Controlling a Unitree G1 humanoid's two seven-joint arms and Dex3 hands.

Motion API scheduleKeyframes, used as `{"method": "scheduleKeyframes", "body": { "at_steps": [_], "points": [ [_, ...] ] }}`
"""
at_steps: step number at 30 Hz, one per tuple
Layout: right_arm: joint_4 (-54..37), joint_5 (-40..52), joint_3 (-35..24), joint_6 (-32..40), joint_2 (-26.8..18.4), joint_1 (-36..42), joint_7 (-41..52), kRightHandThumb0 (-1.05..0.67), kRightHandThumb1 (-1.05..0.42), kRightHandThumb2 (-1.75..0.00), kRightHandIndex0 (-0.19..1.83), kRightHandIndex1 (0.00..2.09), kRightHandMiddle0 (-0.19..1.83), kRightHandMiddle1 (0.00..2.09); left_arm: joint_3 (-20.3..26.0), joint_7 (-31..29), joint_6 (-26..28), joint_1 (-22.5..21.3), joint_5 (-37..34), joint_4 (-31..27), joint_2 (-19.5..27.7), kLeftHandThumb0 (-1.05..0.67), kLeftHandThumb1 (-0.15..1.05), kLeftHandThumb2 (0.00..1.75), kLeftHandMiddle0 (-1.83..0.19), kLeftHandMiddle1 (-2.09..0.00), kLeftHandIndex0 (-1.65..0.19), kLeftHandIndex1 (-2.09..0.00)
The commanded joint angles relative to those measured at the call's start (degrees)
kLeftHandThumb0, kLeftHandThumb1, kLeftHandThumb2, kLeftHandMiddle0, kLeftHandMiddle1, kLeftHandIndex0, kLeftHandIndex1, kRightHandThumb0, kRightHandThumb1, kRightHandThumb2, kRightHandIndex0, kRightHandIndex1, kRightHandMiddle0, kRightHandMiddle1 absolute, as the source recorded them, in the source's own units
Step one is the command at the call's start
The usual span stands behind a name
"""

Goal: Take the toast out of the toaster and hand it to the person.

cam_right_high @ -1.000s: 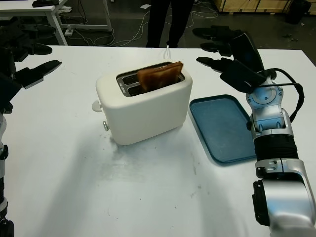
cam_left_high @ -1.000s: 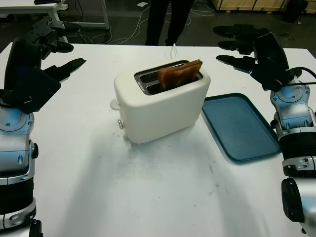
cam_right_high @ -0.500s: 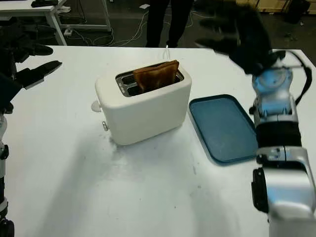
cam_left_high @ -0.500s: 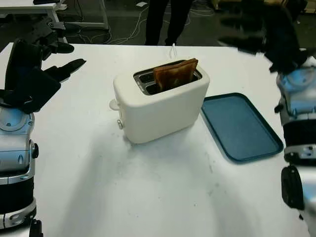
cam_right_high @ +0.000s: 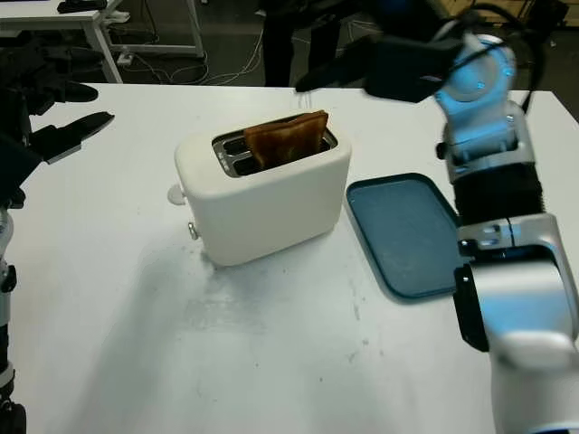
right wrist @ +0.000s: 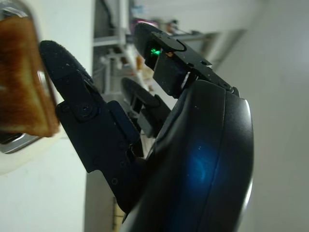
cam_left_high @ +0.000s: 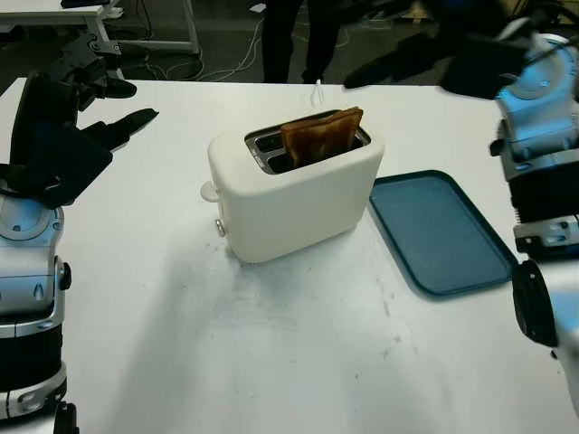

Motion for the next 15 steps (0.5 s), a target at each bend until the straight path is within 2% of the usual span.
{"method": "scheduleKeyframes", "body": {
  "at_steps": [1, 8, 15],
  "points": [
    [0.2, -2.9, 2.1, -1.2, 0.4, -0.6, -0.4, -0.77, -0.62, 0.0, 0.68, 0.66, 0.85, 0.13, -0.1, 0.0, -0.4, 0.0, 0.6, -0.3, 0.7, -0.18, 0.91, 0.02, -0.31, -0.99, -0.38, -0.64],
    [0.6, -7.8, 6.3, 0.5, 1.8, -0.4, 0.4, -0.68, -0.59, 0.0, 0.64, 0.64, 0.82, 0.09, 0.1, 0.0, -0.5, 0.3, 1.0, -0.3, 0.7, -0.18, 0.91, 0.01, -0.31, -0.98, -0.38, -0.63],
    [3.3, -9.3, 7.9, -0.2, 2.7, 0.2, -0.3, -0.58, -0.6, -0.01, 0.59, 0.59, 0.81, 0.06, 0.1, -0.2, -0.2, 0.6, 1.2, -0.7, 0.8, -0.19, 0.92, 0.01, -0.33, -0.98, -0.39, -0.63]
  ]
}}
